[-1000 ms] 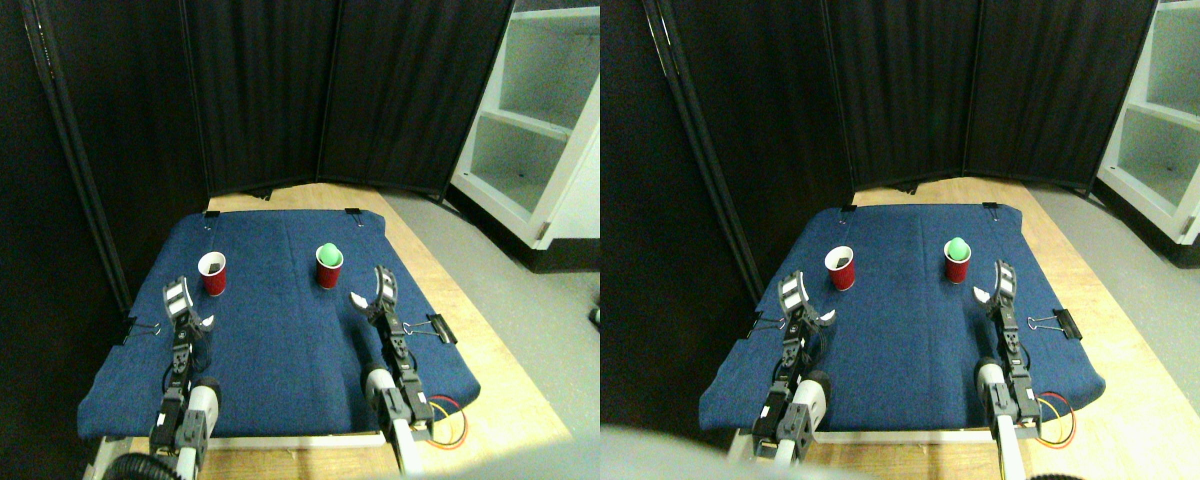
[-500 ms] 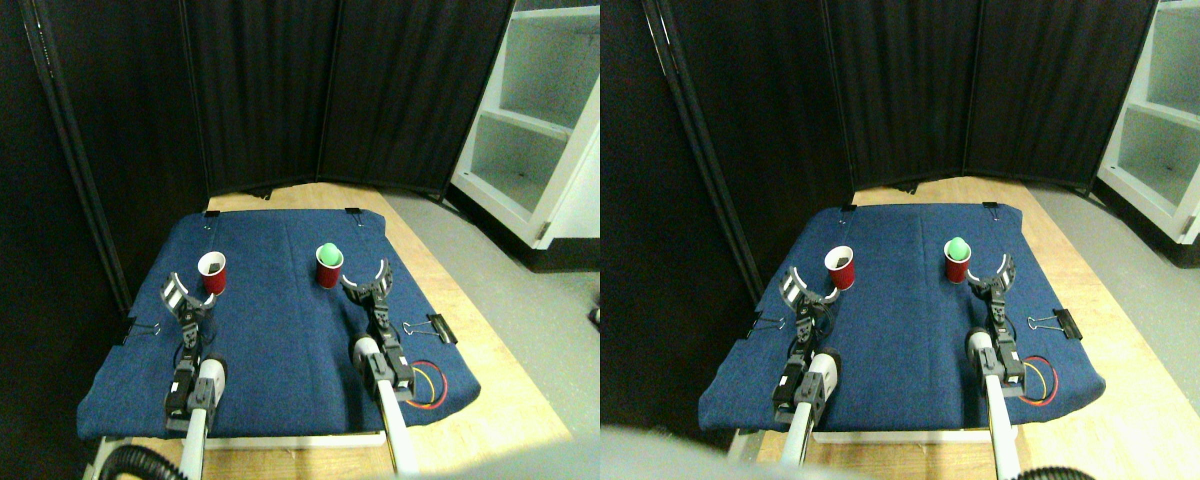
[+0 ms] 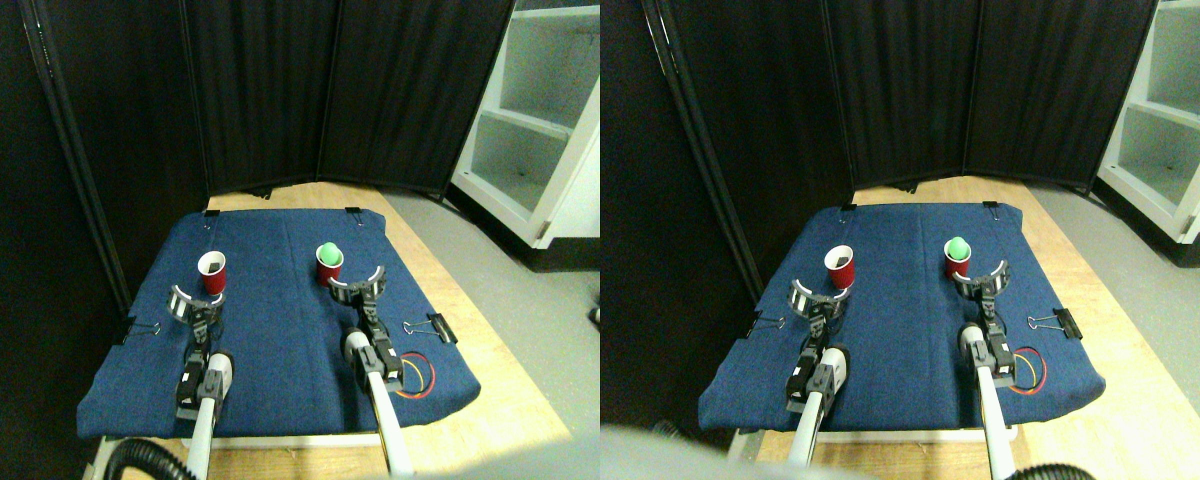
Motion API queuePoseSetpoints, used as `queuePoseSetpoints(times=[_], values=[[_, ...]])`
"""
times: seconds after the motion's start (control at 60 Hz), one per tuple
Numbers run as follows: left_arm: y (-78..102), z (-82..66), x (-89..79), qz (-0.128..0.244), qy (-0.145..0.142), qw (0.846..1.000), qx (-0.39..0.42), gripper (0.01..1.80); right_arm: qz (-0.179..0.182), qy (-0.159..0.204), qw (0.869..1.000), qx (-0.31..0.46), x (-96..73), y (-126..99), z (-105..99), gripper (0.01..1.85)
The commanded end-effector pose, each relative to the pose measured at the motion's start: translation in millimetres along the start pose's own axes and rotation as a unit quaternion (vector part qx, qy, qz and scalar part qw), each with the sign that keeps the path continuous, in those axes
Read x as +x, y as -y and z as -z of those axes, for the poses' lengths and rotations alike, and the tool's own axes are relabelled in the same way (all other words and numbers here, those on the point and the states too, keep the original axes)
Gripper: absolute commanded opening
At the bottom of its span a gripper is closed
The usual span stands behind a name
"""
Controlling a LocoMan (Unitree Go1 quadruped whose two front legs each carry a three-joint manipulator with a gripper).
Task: Pour (bimanual)
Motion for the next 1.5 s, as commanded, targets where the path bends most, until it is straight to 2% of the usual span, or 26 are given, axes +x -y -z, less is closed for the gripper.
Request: queuePoseSetpoints(times=[0.017, 0.267, 0.283, 0.383, 0.467, 0.5, 0.617, 0.733, 0.917, 1.0, 1.2, 1.333, 1.5], values=[[3.0, 6.4, 4.6, 0.004, -0.014, 0.999, -0.029, 1.05, -0.012, -0.004, 1.0, 0.023, 4.9, -3.1, 6.3, 1.08], [0.3, 10.9, 14.6, -0.023, -0.041, 0.995, -0.085, 1.11, 0.007, -0.01, 0.999, 0.045, 8.6, -2.8, 14.2, 0.99], [-0.1, 11.2, 16.2, -0.025, -0.051, 0.994, -0.092, 1.14, 0.01, -0.012, 0.999, 0.049, 9.1, -2.7, 14.5, 0.98], [-0.3, 12.3, 19.3, -0.027, -0.067, 0.993, -0.097, 1.16, 0.009, -0.013, 0.998, 0.058, 12.1, -1.2, 15.8, 0.93], [1.3, 14.2, 20.2, -0.031, -0.076, 0.991, -0.101, 1.14, 0.019, -0.012, 0.999, 0.044, 13.2, -0.7, 17.8, 0.92], [1.3, 14.7, 21.2, -0.031, -0.088, 0.99, -0.102, 1.16, 0.032, -0.007, 0.998, 0.051, 11.1, -1.8, 19.7, 0.94], [2.0, 17.0, 22.5, -0.032, -0.099, 0.988, -0.114, 1.2, 0.027, -0.01, 0.998, 0.051, 11.3, -1.5, 24.1, 0.92], [2.5, 20.1, 23.4, -0.034, -0.101, 0.986, -0.13, 1.23, 0.036, -0.016, 0.995, 0.087, 14.2, 1.1, 29.1, 0.94], [3.0, 22.4, 22.8, -0.032, -0.107, 0.983, -0.145, 1.24, 0.037, -0.028, 0.995, 0.086, 15.6, 2.9, 34.3, 0.99], [3.1, 23.3, 23.4, -0.031, -0.109, 0.98, -0.163, 1.19, 0.035, -0.027, 0.995, 0.088, 16.0, 2.2, 37.3, 1.02], [1.3, 25.9, 32.2, -0.019, -0.104, 0.977, -0.186, 1.11, 0.036, -0.031, 0.992, 0.114, 22.7, 0.9, 39.9, 1.07], [0.8, 26.4, 40.1, -0.016, -0.1, 0.975, -0.197, 1.06, 0.037, -0.026, 0.994, 0.103, 25.5, 1.0, 38.2, 1.14], [1.8, 29.0, 44.2, -0.016, -0.106, 0.97, -0.217, 1.07, 0.04, -0.021, 0.993, 0.107, 29.7, 3.1, 35.7, 1.13]])
